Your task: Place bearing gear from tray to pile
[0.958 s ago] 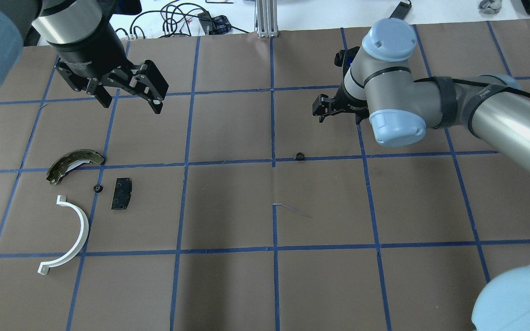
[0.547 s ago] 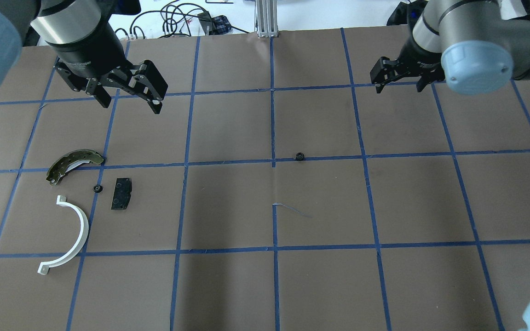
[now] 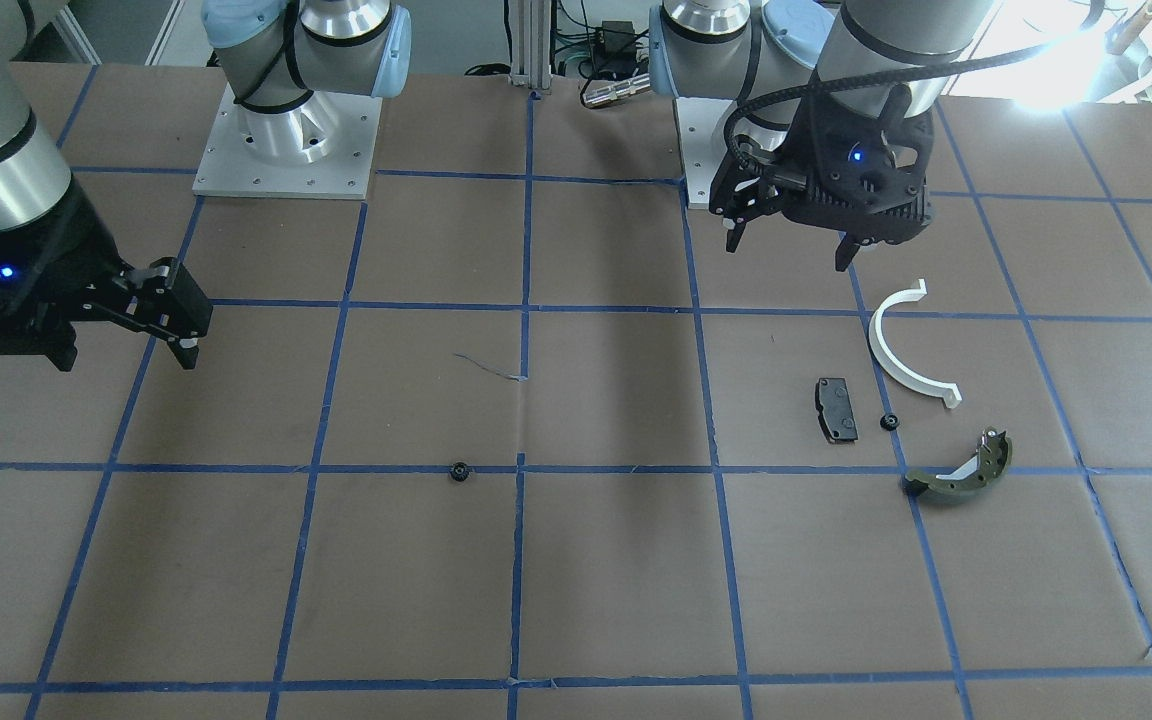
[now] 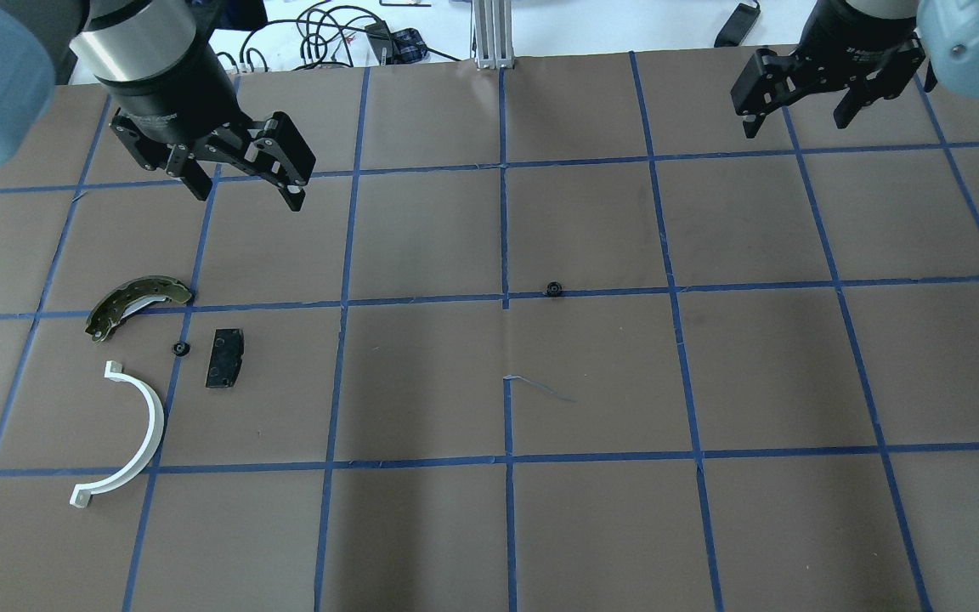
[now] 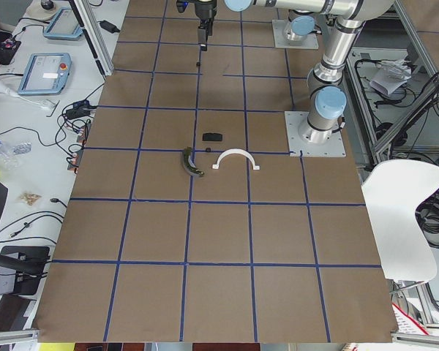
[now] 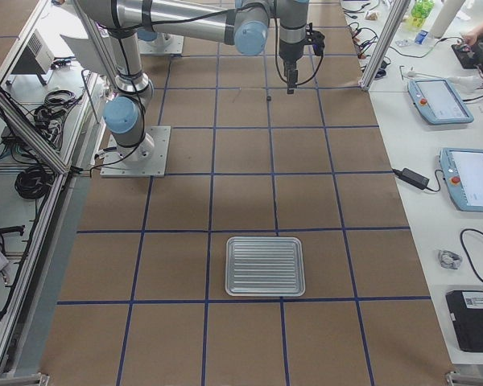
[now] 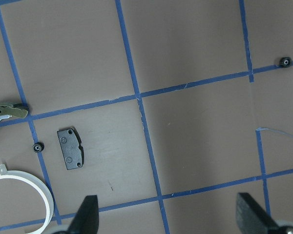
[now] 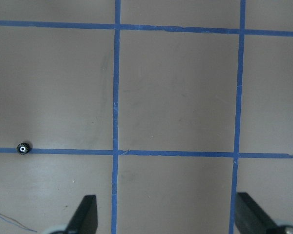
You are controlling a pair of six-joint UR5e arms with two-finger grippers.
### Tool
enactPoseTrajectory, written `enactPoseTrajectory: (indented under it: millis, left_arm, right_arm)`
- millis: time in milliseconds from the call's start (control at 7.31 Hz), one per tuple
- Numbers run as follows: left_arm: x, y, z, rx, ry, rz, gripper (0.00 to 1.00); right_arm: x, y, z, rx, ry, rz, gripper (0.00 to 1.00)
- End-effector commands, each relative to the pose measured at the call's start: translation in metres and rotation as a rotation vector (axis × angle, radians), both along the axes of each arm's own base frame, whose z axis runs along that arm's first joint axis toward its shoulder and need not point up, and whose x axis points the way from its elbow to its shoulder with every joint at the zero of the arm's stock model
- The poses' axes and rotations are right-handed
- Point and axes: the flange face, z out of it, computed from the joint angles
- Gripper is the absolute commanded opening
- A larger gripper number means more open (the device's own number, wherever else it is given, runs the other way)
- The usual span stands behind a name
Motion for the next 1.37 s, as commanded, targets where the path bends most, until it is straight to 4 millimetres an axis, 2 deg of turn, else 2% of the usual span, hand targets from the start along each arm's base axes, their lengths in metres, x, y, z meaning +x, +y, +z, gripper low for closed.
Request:
enactPoseTrajectory:
  millis: [0,137,274,547,684,821,958,1231]
  left_arm:
    - [0.001,0.002,0.001,-0.003,-0.003,-0.002,1.00]
    - [0.001,0.002,0.001,-0.003,-0.001,-0.002,1.00]
    - [0.000,0.001,0.000,-0.001,-0.001,-0.003,1.00]
    - [-0.005,-0.009,-0.006,0.005,0.007,0.035,1.00]
    - [-0.008,-0.014,-0.010,0.007,0.014,0.082,1.00]
    - [-0.016,-0.021,-0.018,-0.001,0.015,0.071,1.00]
    - [-0.028,-0.030,-0.030,0.002,0.014,0.055,1.00]
    - [-0.070,-0.050,-0.059,-0.028,0.019,0.084,1.00]
  right_arm:
    - [0.031,0.011,0.014,-0.012,0.012,0.042,1.00]
    - [0.033,0.031,0.030,-0.022,0.000,0.044,1.00]
    - [0.034,0.039,0.040,-0.044,-0.004,0.048,1.00]
    - [0.034,0.036,0.034,-0.041,0.000,0.047,1.00]
    - [0.034,0.035,0.047,-0.068,-0.004,0.046,1.00]
    - [0.034,0.034,0.056,-0.074,0.000,0.046,1.00]
    - [0.036,0.035,0.056,-0.073,-0.001,0.049,1.00]
    - [0.039,0.036,0.056,-0.073,0.003,0.051,1.00]
